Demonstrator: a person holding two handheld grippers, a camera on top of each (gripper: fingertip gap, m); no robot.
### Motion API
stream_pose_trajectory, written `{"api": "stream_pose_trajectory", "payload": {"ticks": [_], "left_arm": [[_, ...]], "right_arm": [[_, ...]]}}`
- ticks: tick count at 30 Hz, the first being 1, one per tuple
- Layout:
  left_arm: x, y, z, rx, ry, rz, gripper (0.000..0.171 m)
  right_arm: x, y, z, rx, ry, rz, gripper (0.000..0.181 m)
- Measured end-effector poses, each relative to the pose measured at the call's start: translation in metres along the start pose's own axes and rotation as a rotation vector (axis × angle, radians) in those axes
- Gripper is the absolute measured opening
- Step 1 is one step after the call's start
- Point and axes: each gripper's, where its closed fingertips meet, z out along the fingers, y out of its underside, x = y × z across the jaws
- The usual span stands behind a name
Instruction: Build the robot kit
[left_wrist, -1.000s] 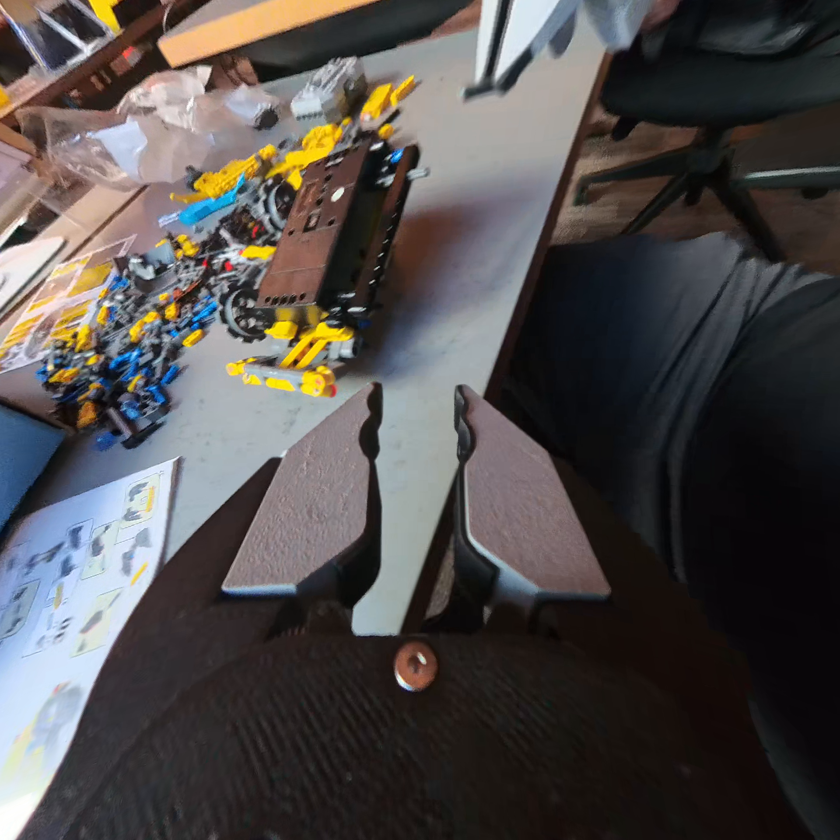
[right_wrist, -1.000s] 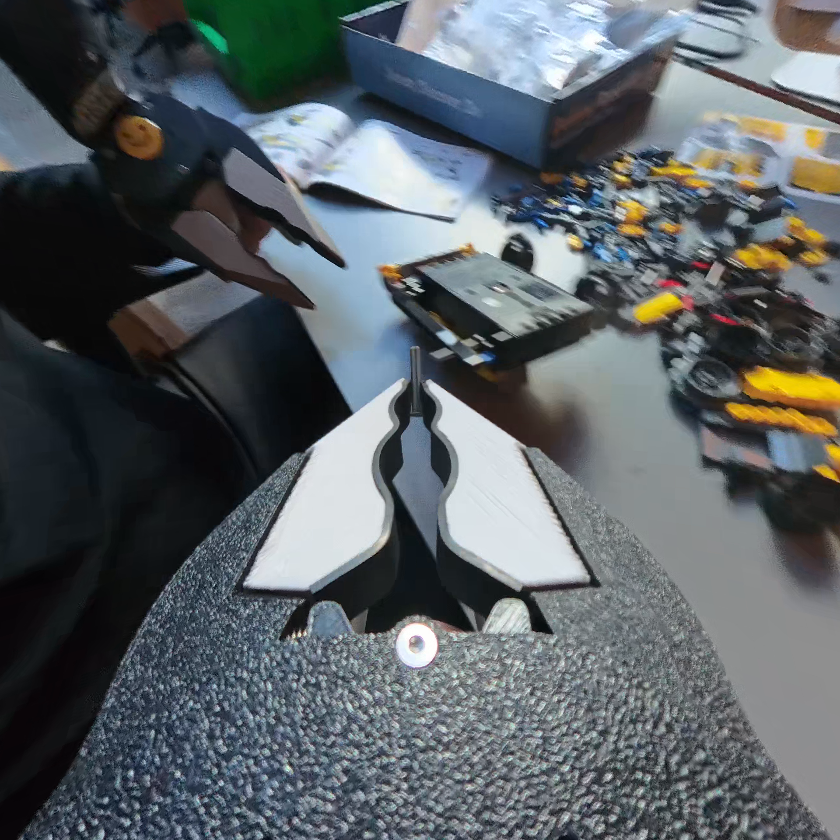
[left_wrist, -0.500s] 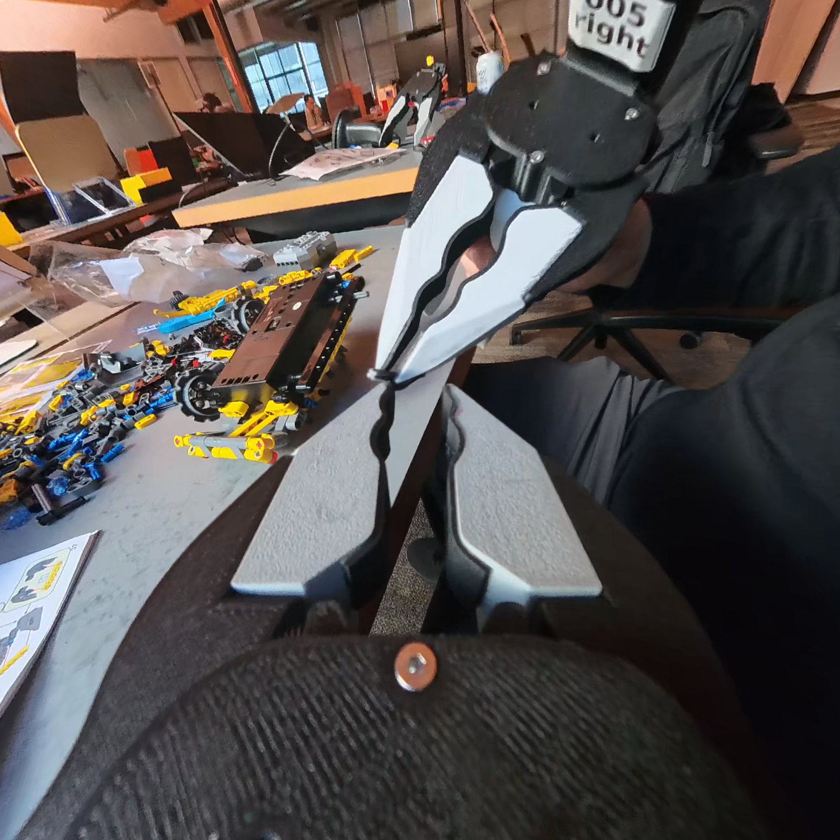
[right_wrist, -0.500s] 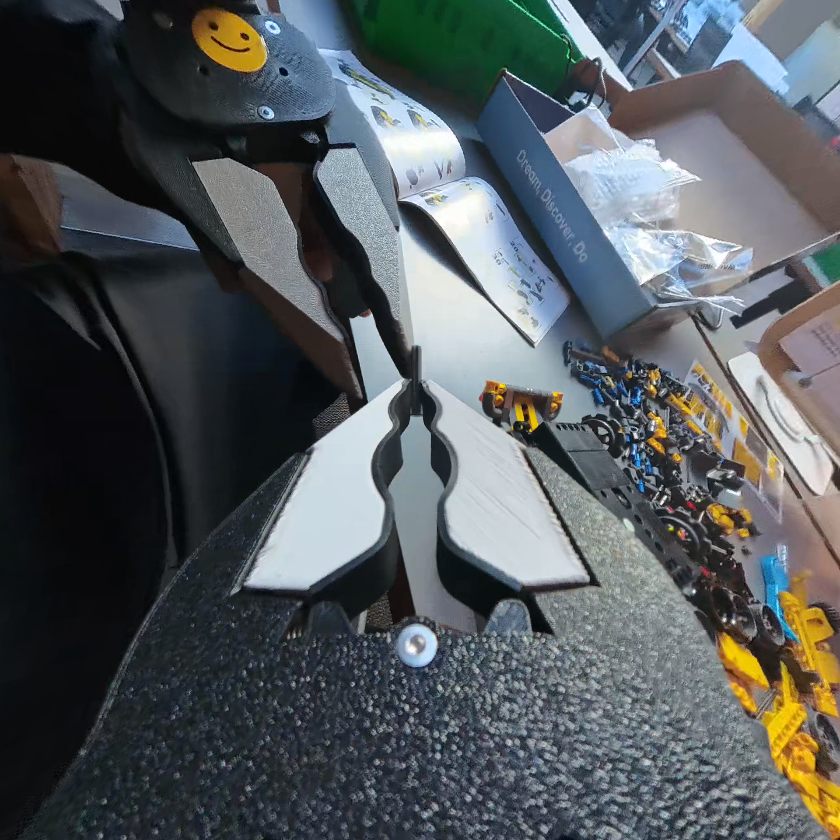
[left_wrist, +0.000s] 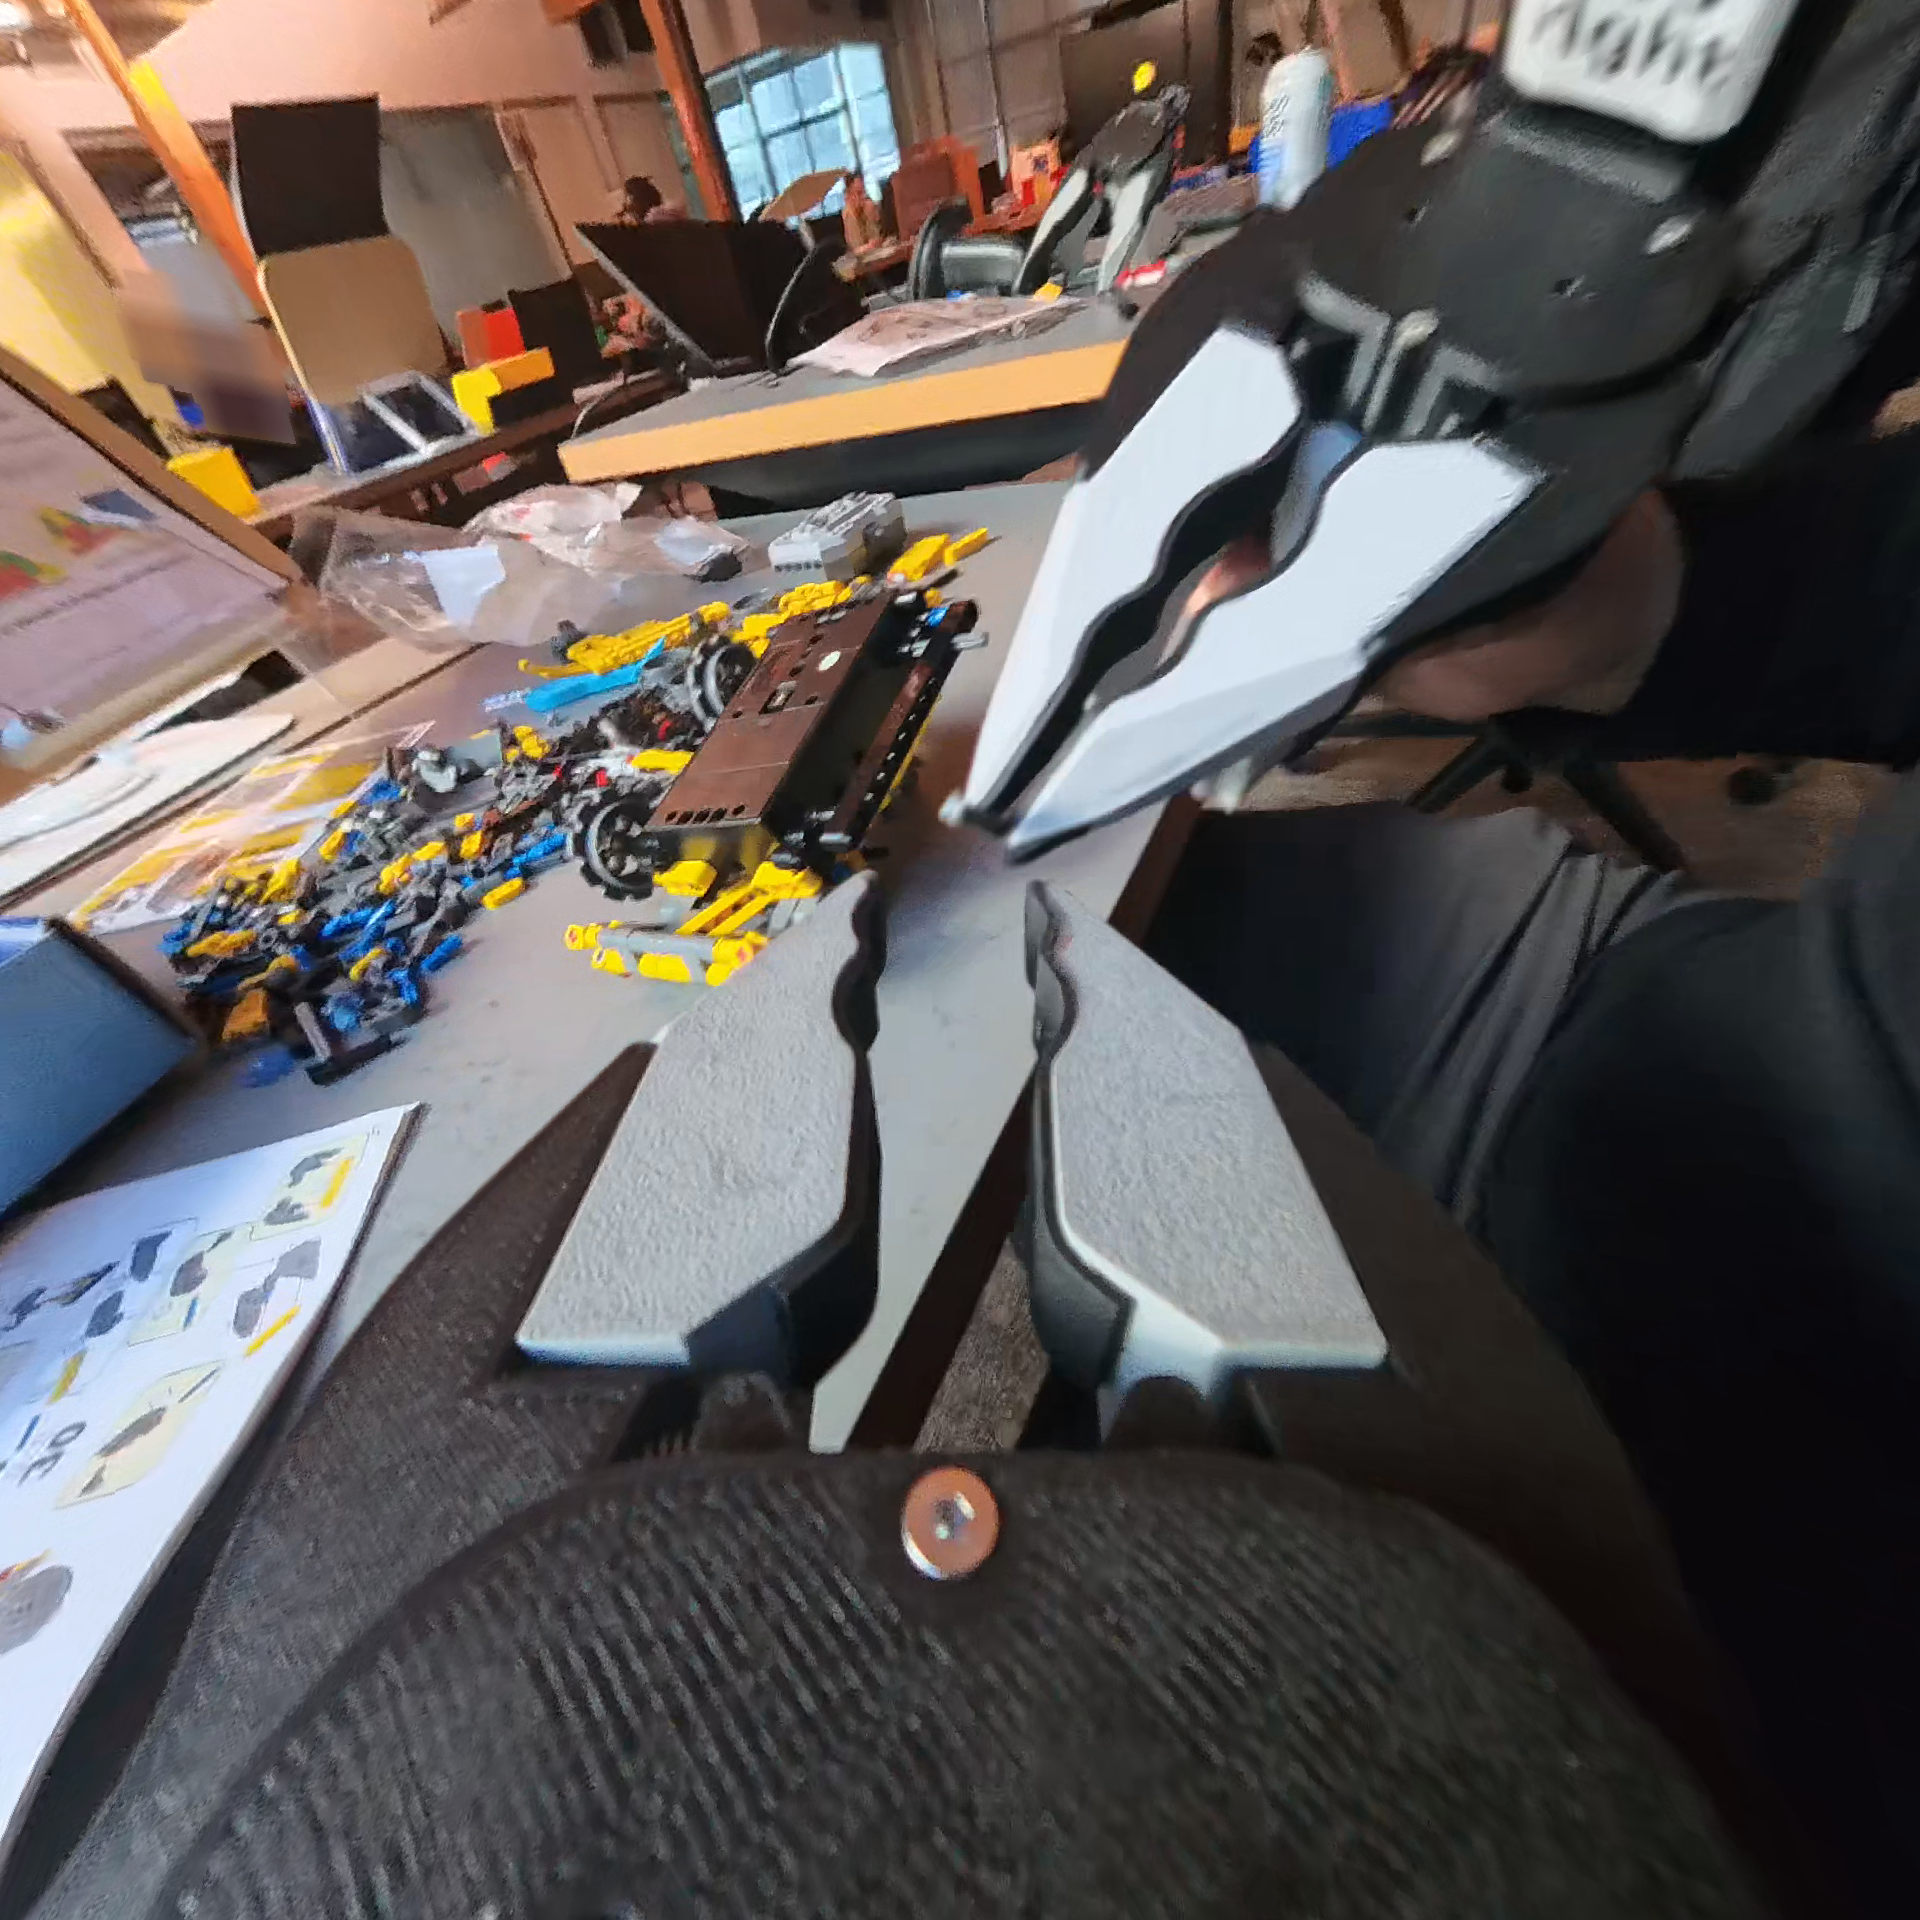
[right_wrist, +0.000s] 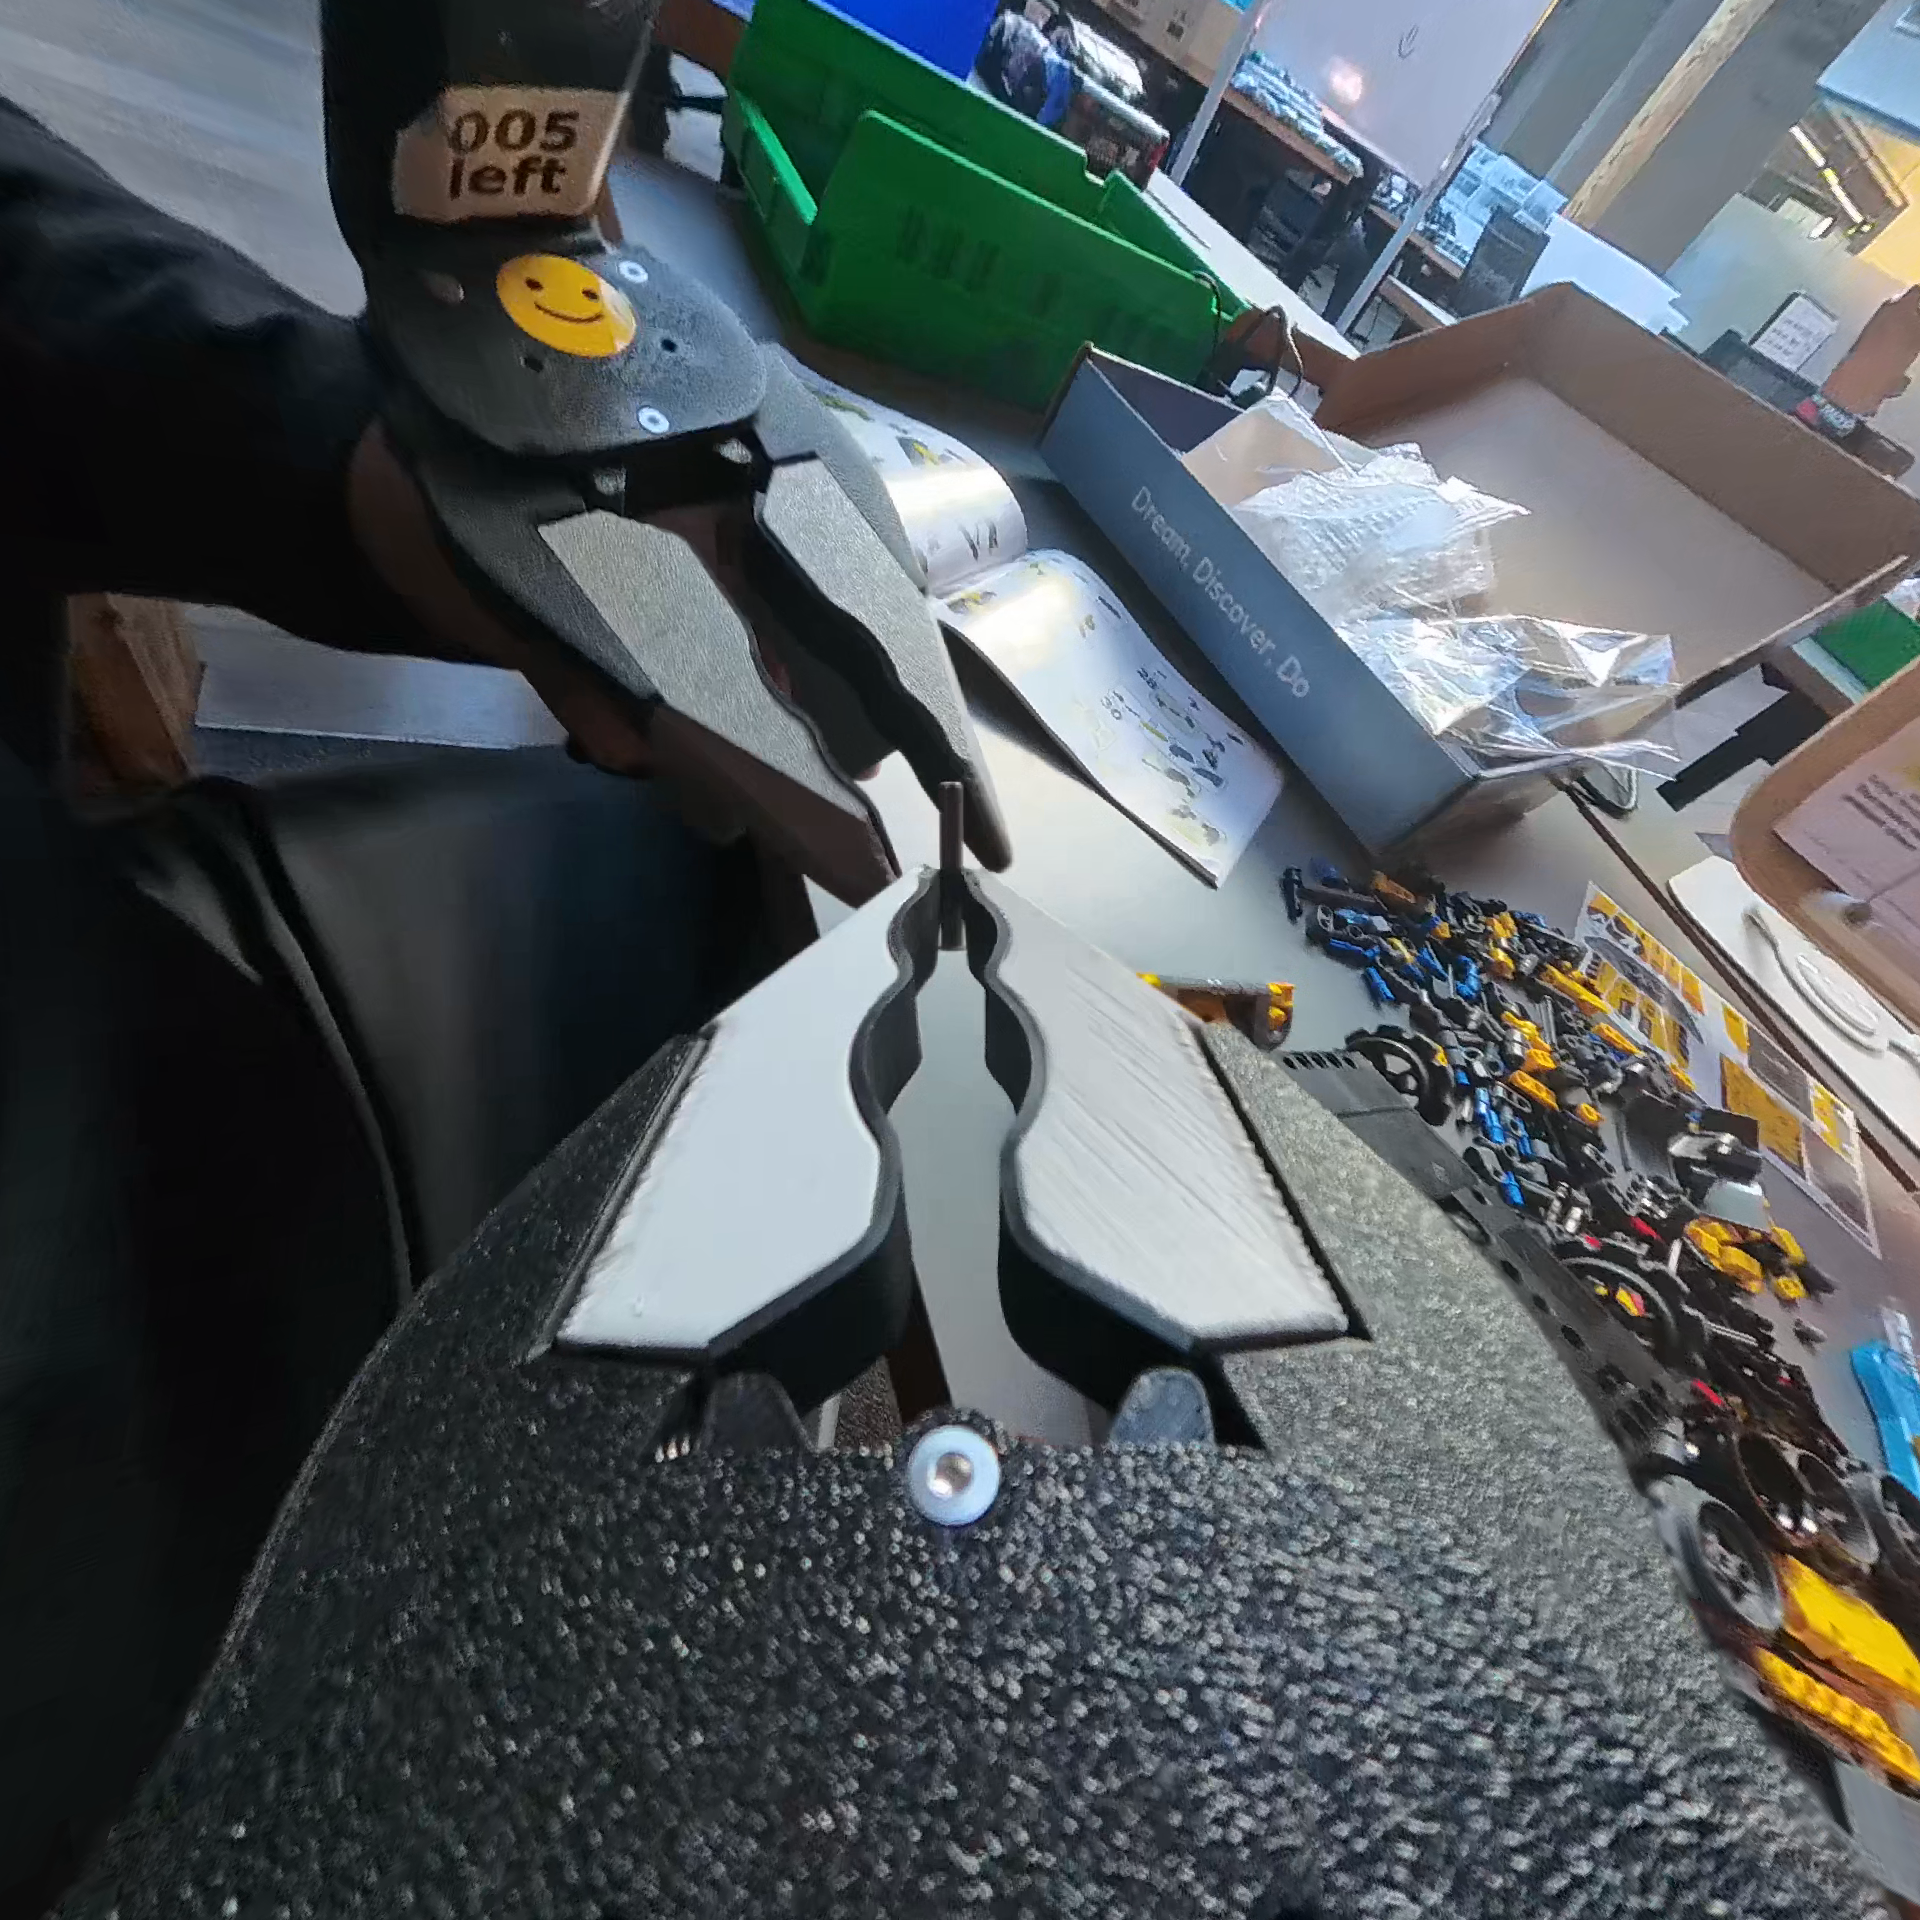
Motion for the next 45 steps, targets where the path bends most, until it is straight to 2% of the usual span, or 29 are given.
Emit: {"api": "stream_pose_trajectory", "payload": {"ticks": [2,6,10,16,20,24,30,45], "left_arm": [[0.006,-0.005,-0.001,0.026,0.035,-0.03,0.018],[0.006,-0.012,-0.006,0.074,0.072,-0.112,0.025],[-0.009,-0.014,-0.014,0.094,0.043,-0.144,0.025],[-0.035,-0.002,-0.021,0.074,-0.059,-0.128,0.027],[-0.045,0.0,-0.025,0.094,-0.066,-0.208,0.029],[-0.055,0.012,-0.025,0.064,-0.078,-0.201,0.032],[-0.047,0.02,-0.022,0.053,-0.011,-0.246,0.03],[-0.045,0.024,-0.019,0.042,-0.012,-0.233,0.026]], "right_arm": [[-0.004,0.0,0.006,-0.004,-0.003,-0.002,0.004],[0.0,0.0,0.01,0.004,0.031,-0.037,0.004],[0.009,-0.002,0.018,0.023,0.059,-0.004,0.004],[0.013,-0.001,0.038,0.05,0.083,0.057,0.004],[0.007,0.01,0.052,0.055,0.051,0.168,0.004],[0.004,0.026,0.063,0.026,0.012,0.283,0.004],[-0.002,0.023,0.065,0.037,-0.105,0.369,0.004],[-0.004,0.022,0.066,0.038,-0.197,0.451,0.004]]}}
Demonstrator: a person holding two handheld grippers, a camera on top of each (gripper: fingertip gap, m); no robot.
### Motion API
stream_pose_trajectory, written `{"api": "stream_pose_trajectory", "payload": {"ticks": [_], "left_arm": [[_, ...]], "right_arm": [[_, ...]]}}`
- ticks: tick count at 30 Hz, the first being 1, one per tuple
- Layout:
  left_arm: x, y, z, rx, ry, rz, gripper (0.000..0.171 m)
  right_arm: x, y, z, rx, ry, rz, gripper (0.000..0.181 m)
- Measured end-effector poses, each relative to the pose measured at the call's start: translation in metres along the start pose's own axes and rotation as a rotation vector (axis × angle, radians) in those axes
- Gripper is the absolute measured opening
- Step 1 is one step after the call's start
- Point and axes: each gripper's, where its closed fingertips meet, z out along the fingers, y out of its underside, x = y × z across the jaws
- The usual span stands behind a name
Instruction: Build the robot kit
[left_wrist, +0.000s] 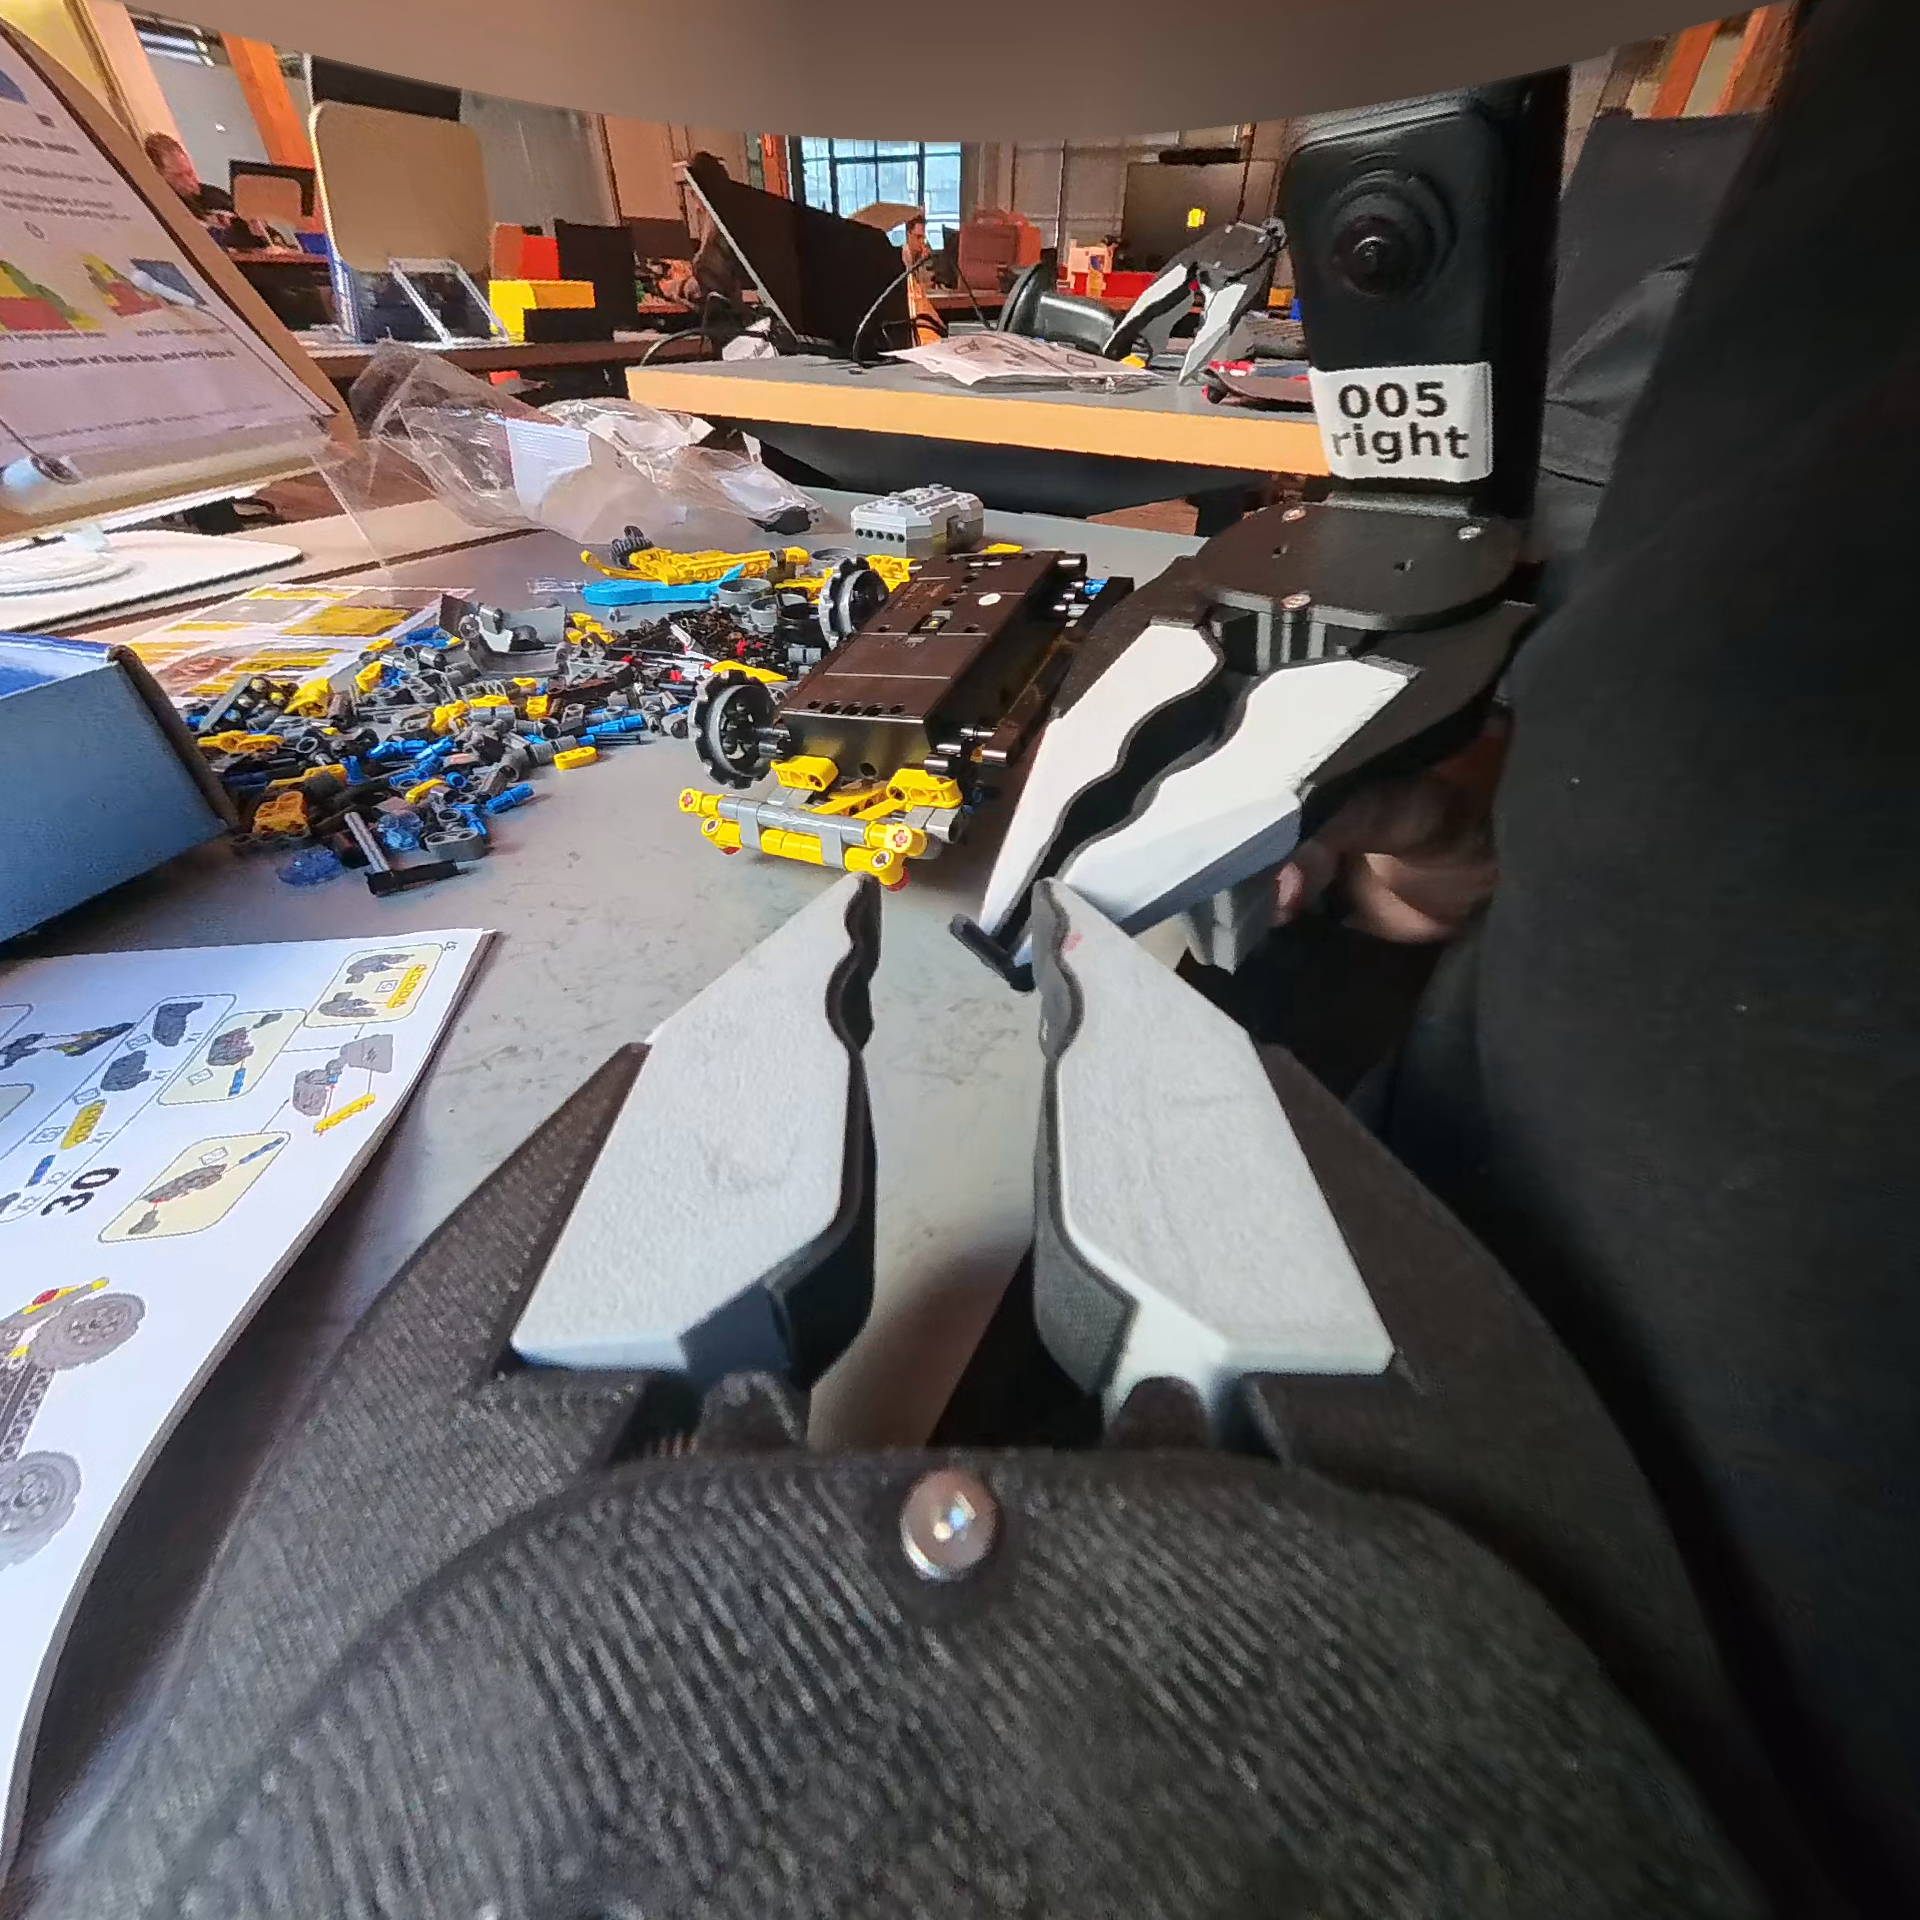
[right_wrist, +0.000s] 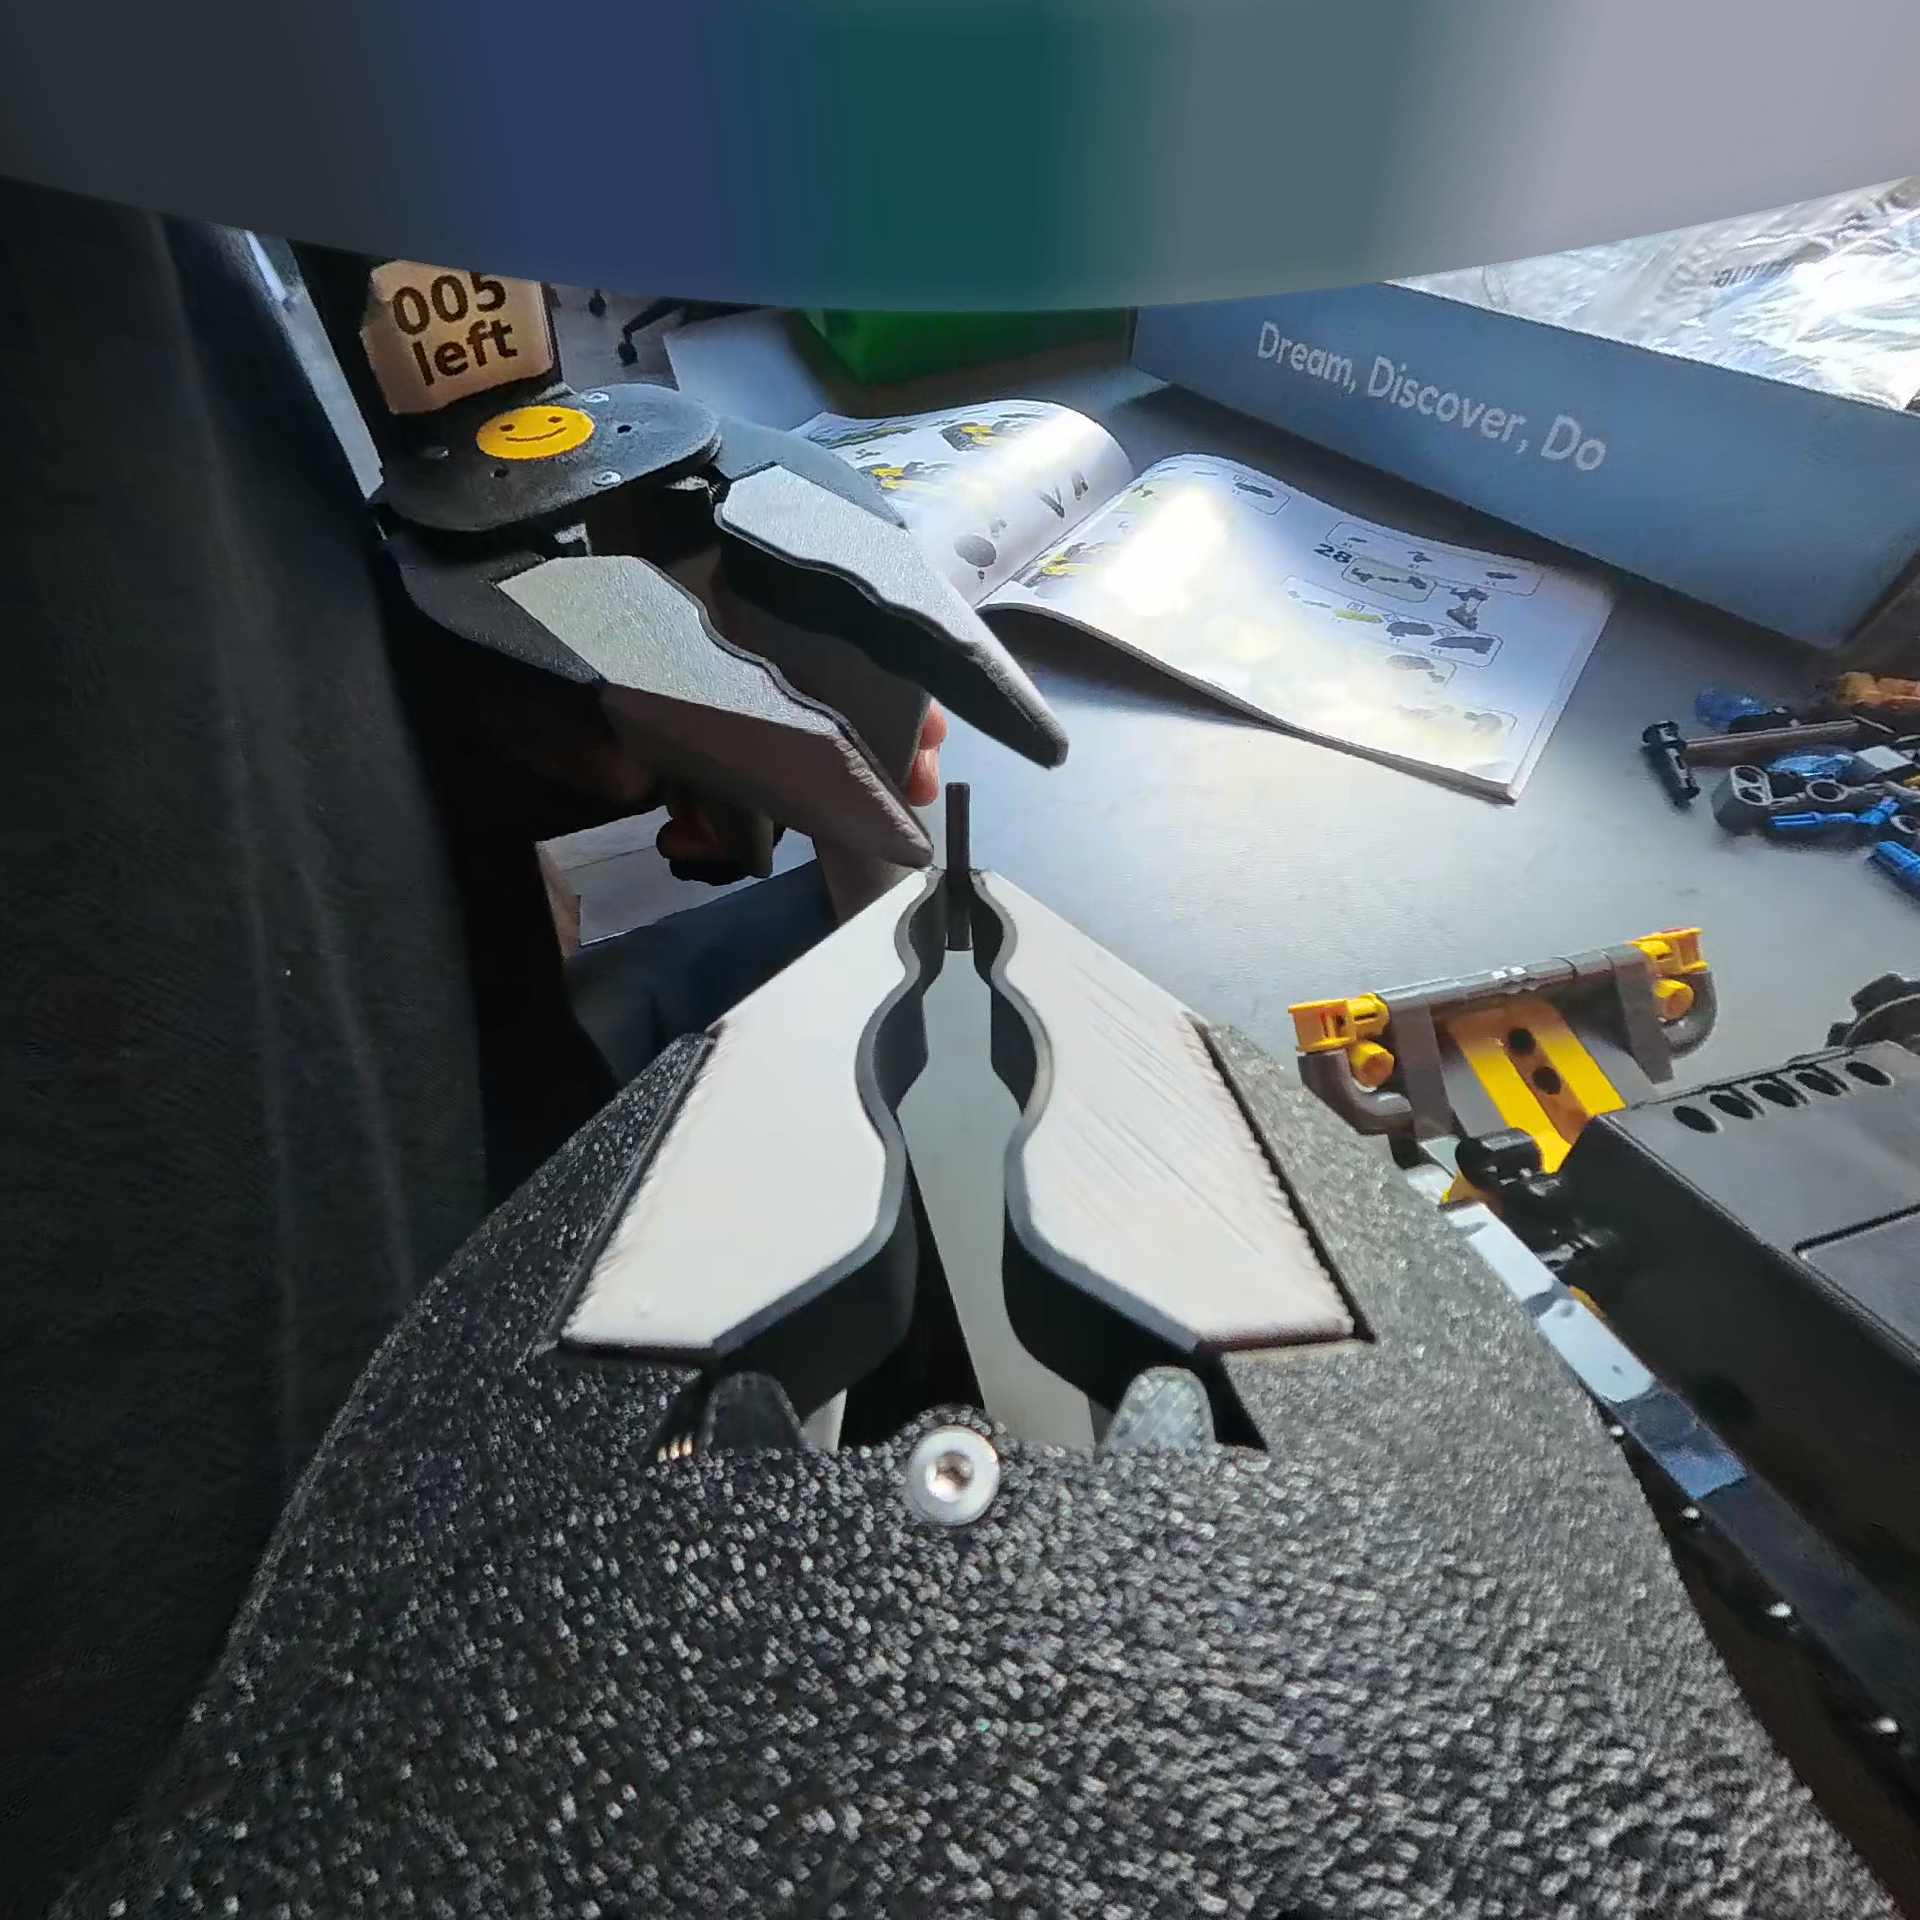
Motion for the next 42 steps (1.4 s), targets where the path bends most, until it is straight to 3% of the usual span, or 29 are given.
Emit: {"api": "stream_pose_trajectory", "payload": {"ticks": [42], "left_arm": [[0.0027,-0.0003,0.0024,0.007,0.007,0.002,0.014]], "right_arm": [[-0.0005,-0.0032,-0.0009,0.019,-0.009,0.002,0.004]]}}
